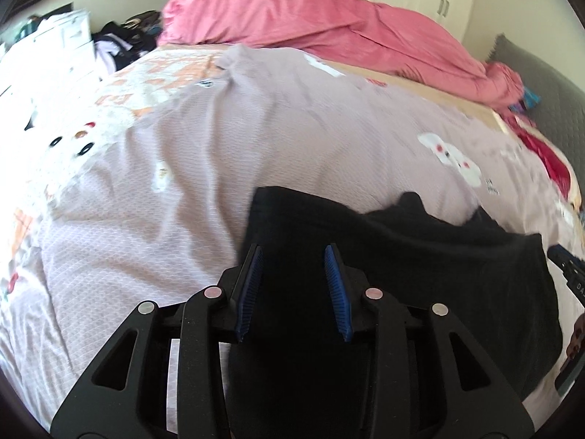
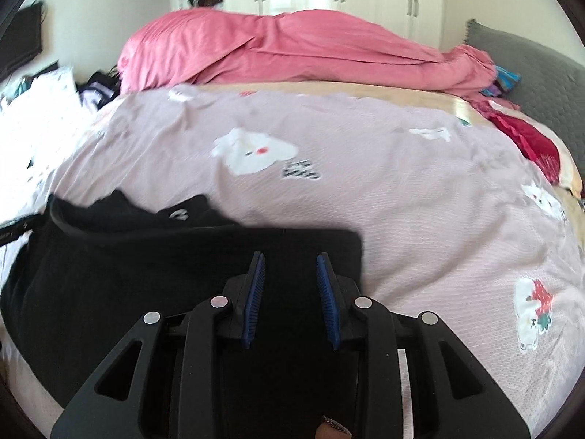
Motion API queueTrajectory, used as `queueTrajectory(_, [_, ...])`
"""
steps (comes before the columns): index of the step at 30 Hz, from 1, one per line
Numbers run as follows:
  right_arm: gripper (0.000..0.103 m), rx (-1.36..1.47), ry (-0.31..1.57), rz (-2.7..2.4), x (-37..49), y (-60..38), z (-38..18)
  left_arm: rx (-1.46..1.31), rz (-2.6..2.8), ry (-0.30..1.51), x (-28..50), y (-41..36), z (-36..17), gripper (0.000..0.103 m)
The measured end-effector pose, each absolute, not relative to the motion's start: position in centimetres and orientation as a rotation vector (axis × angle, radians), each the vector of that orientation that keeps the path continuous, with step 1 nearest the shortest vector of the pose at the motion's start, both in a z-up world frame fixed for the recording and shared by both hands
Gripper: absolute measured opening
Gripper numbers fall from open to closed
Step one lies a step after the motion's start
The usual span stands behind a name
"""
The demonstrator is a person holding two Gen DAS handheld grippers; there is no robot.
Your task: Fold small clothes
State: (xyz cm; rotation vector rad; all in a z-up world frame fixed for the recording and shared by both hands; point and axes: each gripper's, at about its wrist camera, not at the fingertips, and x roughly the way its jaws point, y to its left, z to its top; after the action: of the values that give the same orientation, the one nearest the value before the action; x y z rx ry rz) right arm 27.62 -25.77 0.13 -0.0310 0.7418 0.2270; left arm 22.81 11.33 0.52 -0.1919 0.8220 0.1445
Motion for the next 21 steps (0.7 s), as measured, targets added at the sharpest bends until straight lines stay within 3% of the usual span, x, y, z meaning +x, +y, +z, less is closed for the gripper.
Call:
queueTrajectory(11, [0.049, 0.172, 0.808, 0.188, 25.3, -31.1, -1.3, -0.307, 0.148, 0.828, 19.7, 13.8, -0.2, 0.034])
queueTrajectory(18, [0.049, 0.244, 0.867, 0.257, 25.8, -31.0, -2.9, -0.396, 0.107, 0.861, 19.4, 14.1, -2.1, 0.037])
queueTrajectory(19, [0.049, 0.263, 0.873, 0.273, 26.0, -30.9, -3.2, -0.4, 0.102, 0.863, 19.5, 14.0, -2.2, 0.035])
queueTrajectory(21, [0.049, 0.276, 0.881, 0.282, 26.3, -30.7, -3.5, -0.405, 0.094, 0.862, 19.6, 13.7, -2.4, 0.015])
